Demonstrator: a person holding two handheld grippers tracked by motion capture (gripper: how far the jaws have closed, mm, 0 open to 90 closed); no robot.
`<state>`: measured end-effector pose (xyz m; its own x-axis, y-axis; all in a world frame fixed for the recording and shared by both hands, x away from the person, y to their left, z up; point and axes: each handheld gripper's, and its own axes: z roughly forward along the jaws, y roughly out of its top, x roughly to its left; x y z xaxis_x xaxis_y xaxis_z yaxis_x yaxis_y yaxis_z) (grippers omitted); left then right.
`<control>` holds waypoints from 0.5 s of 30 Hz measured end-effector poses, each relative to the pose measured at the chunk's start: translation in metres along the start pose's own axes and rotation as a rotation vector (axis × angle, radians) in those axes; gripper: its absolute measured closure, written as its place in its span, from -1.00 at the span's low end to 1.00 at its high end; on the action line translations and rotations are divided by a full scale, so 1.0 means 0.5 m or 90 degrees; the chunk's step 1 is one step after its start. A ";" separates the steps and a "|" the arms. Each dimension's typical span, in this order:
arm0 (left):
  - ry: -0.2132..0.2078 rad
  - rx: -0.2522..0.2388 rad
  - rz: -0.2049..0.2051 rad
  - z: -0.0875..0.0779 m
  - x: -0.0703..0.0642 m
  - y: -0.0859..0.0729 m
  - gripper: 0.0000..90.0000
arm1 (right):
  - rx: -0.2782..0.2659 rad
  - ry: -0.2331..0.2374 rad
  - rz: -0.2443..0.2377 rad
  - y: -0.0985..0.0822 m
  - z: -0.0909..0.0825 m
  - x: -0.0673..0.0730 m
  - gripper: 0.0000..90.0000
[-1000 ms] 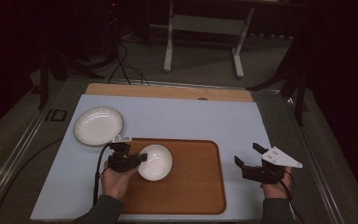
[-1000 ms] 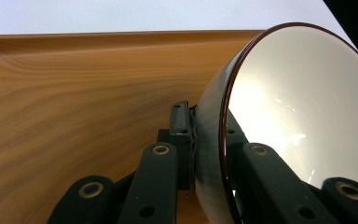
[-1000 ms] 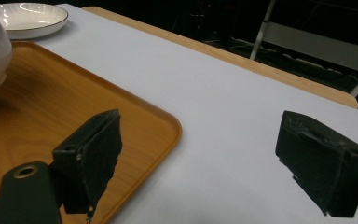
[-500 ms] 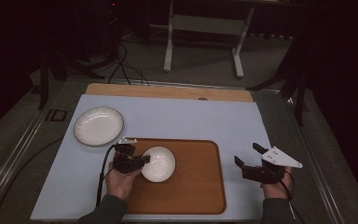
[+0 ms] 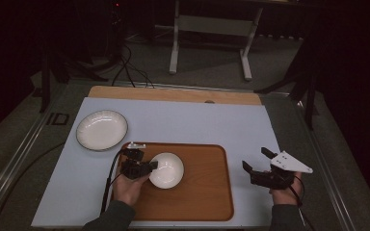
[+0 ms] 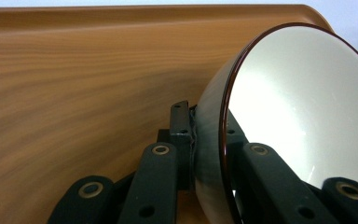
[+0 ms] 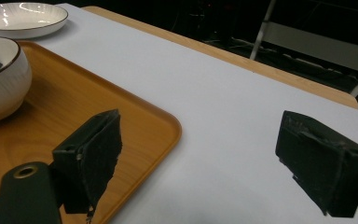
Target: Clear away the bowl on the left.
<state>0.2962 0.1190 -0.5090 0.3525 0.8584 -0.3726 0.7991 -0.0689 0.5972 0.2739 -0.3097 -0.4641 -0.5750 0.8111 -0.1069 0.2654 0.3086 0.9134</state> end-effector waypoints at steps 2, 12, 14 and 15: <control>0.001 0.004 0.001 0.002 -0.001 0.000 0.84 | 0.001 0.001 0.000 0.000 0.001 0.000 -0.69; -0.003 0.006 -0.001 0.008 0.000 0.001 0.84 | 0.001 0.000 0.000 0.000 0.000 -0.001 -0.69; -0.002 0.006 -0.001 0.009 -0.001 0.002 0.83 | 0.000 -0.001 0.000 0.000 0.000 -0.001 -0.69; -0.002 0.006 -0.002 0.009 -0.001 0.002 0.83 | 0.000 -0.001 -0.001 0.000 0.000 -0.001 -0.69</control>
<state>0.2989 0.1162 -0.5115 0.3514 0.8574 -0.3761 0.8047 -0.0713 0.5893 0.2741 -0.3100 -0.4640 -0.5747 0.8111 -0.1089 0.2649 0.3103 0.9130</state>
